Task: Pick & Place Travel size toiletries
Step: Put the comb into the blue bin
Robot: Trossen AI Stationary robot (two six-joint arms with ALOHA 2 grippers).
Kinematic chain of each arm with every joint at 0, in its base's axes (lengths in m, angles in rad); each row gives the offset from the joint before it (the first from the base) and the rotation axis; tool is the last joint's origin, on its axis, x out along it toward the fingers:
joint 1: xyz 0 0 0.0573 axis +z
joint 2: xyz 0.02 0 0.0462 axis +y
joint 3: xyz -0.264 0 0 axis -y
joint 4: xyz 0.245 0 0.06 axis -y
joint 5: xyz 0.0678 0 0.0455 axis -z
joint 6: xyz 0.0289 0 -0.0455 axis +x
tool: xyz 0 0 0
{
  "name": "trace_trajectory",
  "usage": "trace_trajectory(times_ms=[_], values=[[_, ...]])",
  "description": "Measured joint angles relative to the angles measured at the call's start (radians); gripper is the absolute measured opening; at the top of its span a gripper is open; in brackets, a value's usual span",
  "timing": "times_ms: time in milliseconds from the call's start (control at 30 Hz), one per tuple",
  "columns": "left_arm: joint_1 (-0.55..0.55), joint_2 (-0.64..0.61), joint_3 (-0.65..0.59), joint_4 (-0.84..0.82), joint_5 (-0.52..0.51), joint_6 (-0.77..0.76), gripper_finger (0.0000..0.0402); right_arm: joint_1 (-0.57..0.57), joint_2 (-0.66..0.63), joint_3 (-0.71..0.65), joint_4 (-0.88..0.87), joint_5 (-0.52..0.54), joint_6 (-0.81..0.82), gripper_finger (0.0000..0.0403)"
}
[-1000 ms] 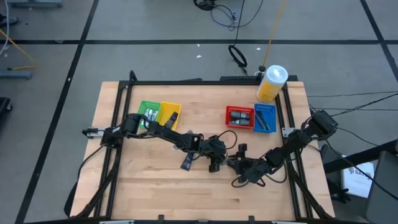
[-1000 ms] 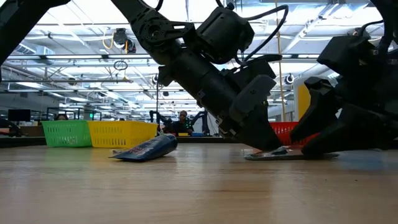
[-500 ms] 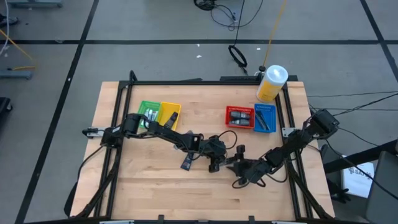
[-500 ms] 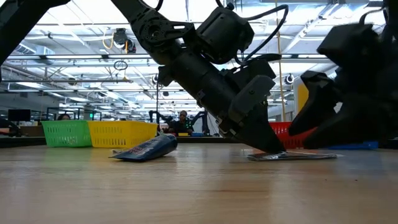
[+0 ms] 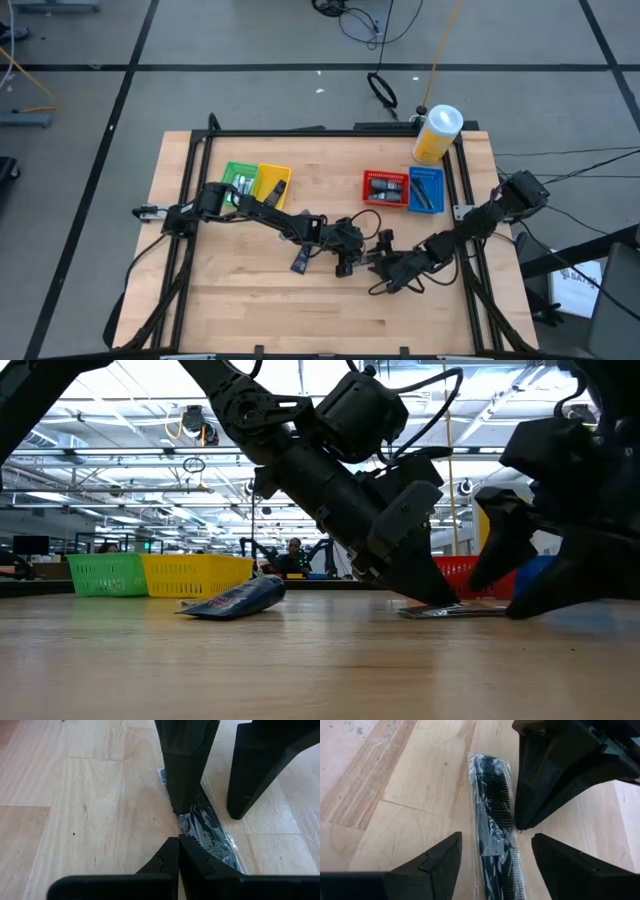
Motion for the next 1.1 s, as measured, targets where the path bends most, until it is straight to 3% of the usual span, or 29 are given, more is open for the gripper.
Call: trace_trajectory(times_ms=[267, 700, 1100], values=[[0.000, 0.020, 0.000, 0.044, 0.000, -0.006, 0.0003, -0.034, 0.001, 0.000, -0.007, -0.006, -0.134, 0.0215], [0.006, 0.045, 0.002, 0.066, 0.002, -0.005, 0.0010, -0.034, 0.004, -0.003, 0.020, 0.047, -0.196, 0.0212], [0.006, 0.045, 0.002, 0.064, 0.002, 0.000, 0.0010, 0.033, 0.006, -0.005, 0.075, 0.263, -0.207, 0.0212]])
